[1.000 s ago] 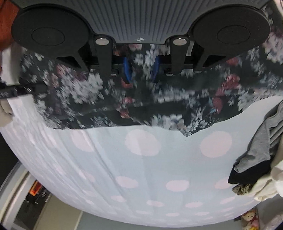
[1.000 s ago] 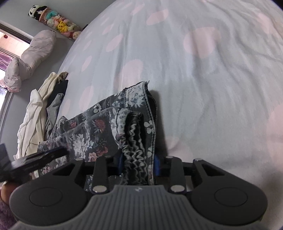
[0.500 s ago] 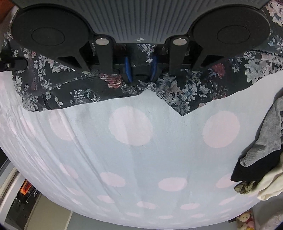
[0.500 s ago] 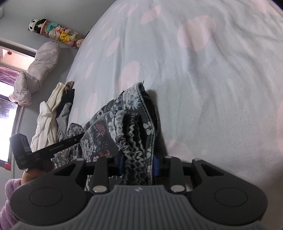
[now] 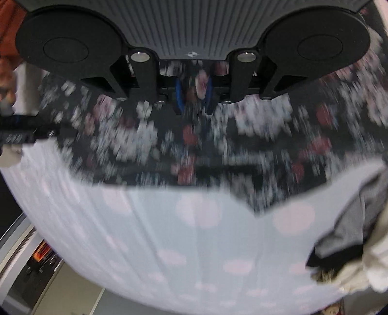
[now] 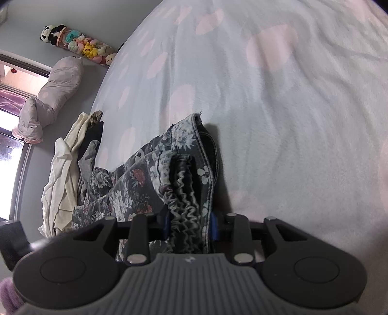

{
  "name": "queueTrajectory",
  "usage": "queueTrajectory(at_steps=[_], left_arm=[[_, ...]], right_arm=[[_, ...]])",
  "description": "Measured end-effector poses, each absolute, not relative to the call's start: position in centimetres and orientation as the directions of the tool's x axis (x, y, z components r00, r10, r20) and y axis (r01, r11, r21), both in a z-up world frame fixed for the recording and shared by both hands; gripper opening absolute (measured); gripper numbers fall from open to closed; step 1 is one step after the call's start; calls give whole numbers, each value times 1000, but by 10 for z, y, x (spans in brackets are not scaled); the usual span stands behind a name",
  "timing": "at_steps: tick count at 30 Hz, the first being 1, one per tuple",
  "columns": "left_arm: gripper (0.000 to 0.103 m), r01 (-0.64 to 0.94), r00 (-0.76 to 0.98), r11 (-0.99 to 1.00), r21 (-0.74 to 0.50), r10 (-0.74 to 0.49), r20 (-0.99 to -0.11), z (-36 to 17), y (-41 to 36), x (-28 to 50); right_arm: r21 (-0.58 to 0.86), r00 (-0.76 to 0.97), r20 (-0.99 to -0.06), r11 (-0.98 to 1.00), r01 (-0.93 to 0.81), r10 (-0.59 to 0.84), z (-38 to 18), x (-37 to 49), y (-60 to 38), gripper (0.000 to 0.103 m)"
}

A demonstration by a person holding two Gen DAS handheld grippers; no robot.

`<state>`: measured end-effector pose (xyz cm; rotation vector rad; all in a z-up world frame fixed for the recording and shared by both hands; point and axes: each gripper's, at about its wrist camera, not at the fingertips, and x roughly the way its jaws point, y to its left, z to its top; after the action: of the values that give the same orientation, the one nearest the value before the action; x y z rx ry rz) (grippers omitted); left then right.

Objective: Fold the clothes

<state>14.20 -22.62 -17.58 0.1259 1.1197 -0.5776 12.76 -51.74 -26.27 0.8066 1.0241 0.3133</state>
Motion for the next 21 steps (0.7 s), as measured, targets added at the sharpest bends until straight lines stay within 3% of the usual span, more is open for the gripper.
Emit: queueTrajectory(at_steps=[12, 21], left_arm=[[15, 473, 387, 871, -133, -342, -856, -169, -222, 118], [15, 525, 329, 839, -142, -353, -876, -181, -215, 84]], right_arm=[[699, 503, -651, 707, 106, 568, -257, 126, -511, 37], [645, 494, -691, 759, 92, 528, -250, 125, -504, 36]])
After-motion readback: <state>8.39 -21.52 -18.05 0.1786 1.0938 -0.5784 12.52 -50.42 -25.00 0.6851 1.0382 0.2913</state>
